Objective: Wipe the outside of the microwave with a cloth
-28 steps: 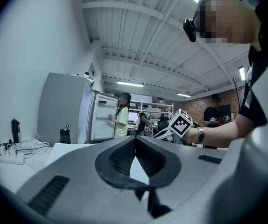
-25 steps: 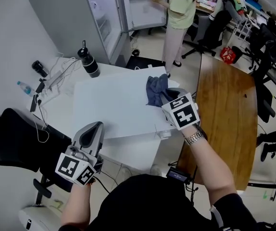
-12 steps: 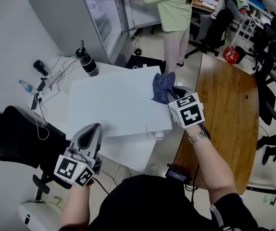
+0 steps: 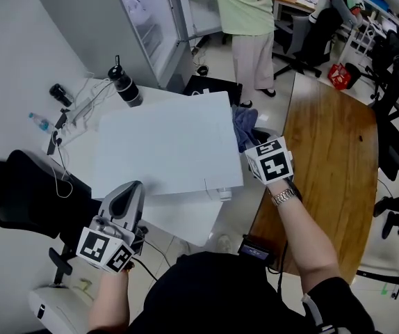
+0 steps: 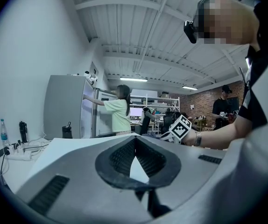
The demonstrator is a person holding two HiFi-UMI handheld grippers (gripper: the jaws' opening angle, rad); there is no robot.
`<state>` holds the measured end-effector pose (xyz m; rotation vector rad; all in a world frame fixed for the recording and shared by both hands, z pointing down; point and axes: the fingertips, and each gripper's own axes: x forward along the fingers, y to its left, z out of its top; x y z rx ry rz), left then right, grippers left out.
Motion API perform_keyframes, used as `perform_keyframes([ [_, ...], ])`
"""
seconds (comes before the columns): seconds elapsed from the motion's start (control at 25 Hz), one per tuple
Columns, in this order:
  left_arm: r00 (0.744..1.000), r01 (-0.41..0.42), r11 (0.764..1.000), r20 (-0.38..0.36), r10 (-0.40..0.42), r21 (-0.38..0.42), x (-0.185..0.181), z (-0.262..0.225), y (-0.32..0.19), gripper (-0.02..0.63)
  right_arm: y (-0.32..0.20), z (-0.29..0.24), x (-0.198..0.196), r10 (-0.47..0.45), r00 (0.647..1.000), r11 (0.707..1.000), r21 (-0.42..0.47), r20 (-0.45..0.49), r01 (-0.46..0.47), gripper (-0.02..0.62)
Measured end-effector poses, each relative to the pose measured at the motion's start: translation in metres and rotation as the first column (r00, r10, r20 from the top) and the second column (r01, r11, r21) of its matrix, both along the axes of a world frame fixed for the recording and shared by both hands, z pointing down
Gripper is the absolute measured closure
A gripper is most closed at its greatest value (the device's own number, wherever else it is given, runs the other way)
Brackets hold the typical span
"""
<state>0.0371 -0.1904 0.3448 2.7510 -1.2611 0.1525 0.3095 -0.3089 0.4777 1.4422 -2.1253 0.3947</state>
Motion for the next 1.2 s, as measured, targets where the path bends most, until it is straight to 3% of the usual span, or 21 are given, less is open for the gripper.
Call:
perform_keyframes([
  [0.32,0.999,0.035,0.999,0.027,-0.035,-0.014,-0.003,0.004,0.006,0.601,-0.005,0.046,0.003,-0.005,0.999,1.0,-0.016,0.037,0.006,0.549],
  [1.2,0.988,0.141,0.989,0.062,-0.138,-0.039,-0.027,0.017,0.034,0.601,-0.005,0.156,0.002,-0.004,0.999,0.98,-0.197,0.032,0.01,0.549],
])
